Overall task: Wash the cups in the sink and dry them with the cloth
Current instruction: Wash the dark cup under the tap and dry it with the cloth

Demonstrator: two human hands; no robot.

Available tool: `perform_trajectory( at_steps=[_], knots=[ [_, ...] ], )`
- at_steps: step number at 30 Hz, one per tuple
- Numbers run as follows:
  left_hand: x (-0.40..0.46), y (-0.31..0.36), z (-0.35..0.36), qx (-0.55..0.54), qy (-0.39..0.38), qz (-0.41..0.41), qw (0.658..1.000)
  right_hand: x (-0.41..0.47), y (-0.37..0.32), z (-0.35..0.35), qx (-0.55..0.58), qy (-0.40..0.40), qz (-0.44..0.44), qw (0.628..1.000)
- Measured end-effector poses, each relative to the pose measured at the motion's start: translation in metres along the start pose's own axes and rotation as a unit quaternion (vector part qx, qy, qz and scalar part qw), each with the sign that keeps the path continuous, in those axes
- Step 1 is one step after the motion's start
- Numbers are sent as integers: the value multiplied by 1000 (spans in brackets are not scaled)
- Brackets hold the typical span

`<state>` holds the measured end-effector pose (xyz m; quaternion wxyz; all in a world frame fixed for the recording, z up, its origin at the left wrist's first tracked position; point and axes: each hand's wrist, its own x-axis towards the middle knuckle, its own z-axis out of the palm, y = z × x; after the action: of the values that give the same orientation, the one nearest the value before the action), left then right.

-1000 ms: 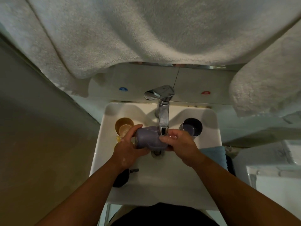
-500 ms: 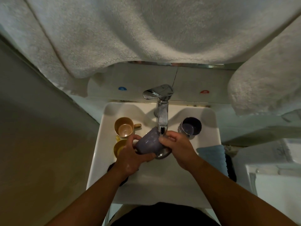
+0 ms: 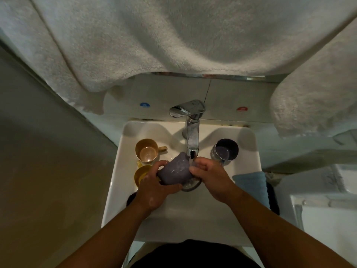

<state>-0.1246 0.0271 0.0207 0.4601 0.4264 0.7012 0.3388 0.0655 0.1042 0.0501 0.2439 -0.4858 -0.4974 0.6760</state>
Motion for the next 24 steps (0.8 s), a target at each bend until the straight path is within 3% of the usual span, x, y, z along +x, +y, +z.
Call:
perform_trajectory(
  at_steps=[5,12,17,21,24],
  knots=[
    [1,11,-1,-48,-46,-35,997,6,4,3,-31,91,2,995],
    [-2,10,1,18,-7,12,1000,2,1,0,19,-12,27,999],
    [-1,11,4,67,-20,71,995,4,5,9,-37,50,46,997],
    [-1,14,6,42,-40,49,997,5,2,9,-67,88,32,993],
    [-2,16,7,0,-47,25,999,2,2,8,-93,63,3,994]
  ],
)
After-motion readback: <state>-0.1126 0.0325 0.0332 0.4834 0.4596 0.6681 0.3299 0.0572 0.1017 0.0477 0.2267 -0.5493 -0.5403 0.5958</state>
